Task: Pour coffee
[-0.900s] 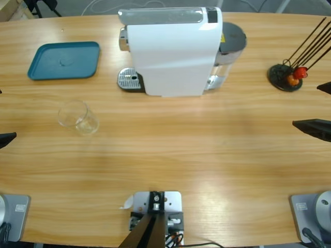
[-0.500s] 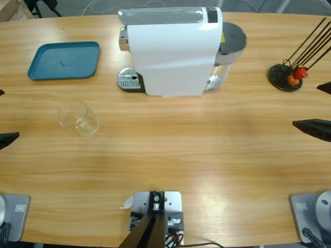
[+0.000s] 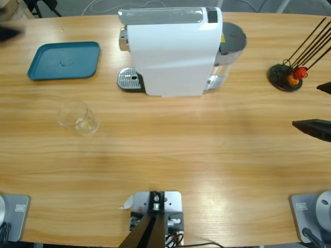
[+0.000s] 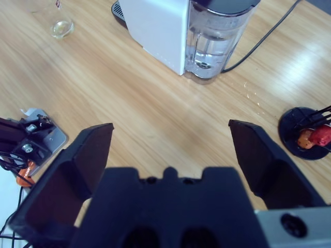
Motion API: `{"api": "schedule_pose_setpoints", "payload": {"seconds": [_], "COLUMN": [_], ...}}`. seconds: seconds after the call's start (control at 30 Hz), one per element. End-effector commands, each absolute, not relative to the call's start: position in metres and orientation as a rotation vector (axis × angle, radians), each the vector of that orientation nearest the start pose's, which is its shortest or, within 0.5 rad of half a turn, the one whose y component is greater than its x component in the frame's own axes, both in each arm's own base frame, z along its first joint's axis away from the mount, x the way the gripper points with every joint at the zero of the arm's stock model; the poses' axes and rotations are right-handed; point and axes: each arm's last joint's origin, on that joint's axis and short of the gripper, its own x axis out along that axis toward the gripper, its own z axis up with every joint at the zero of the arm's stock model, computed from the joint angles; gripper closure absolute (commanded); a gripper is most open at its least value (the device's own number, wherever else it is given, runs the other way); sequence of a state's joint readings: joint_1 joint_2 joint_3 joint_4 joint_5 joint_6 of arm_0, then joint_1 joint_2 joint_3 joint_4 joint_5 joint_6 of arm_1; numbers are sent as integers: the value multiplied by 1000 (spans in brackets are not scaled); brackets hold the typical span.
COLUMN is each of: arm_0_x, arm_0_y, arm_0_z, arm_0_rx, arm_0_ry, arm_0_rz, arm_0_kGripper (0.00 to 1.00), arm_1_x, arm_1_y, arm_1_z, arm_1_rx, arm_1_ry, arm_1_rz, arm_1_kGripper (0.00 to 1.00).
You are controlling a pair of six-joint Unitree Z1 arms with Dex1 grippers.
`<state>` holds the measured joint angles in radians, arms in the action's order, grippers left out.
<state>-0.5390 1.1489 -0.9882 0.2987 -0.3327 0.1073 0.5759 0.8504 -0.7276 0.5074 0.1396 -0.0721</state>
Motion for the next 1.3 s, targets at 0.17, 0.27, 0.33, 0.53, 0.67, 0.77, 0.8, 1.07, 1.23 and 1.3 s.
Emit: {"api": "schedule_pose_setpoints", "payload": {"seconds": [0.17,0.27,0.33,0.53,0.67,0.77,0.8,1.07,1.23,1.3], "arm_0_x": [296,314,318,320,310,298,294,297,311,310], "arm_0_y": [-169,-189,-194,-210,-205,-195,-190,-193,-203,-202], "arm_0_z": [389,376,366,341,337,339,336,338,327,324], "arm_0_rx": [-642,-720,-780,-866,-863,-857,-854,-774,-725,-724], "arm_0_ry": [874,975,1045,1222,1247,1233,1232,1181,1202,1210], "arm_0_rz": [-607,-641,-624,-647,-644,-623,-606,-683,-762,-758], "arm_0_kGripper": [0,0,0,117,113,115,115,134,151,151], "arm_1_x": [69,70,70,71,69,70,70,70,70,70], "arm_1_y": [54,55,55,55,54,54,54,55,55,55], "arm_1_z": [322,322,322,322,322,322,322,322,321,321], "arm_1_rx": [-219,-220,-220,-221,-221,-222,-222,-222,-222,-222], "arm_1_ry": [611,617,616,618,612,611,610,612,614,613], "arm_1_rz": [736,736,736,734,730,729,729,729,729,729], "arm_1_kGripper": [0,0,0,0,0,0,0,0,0,0]}}
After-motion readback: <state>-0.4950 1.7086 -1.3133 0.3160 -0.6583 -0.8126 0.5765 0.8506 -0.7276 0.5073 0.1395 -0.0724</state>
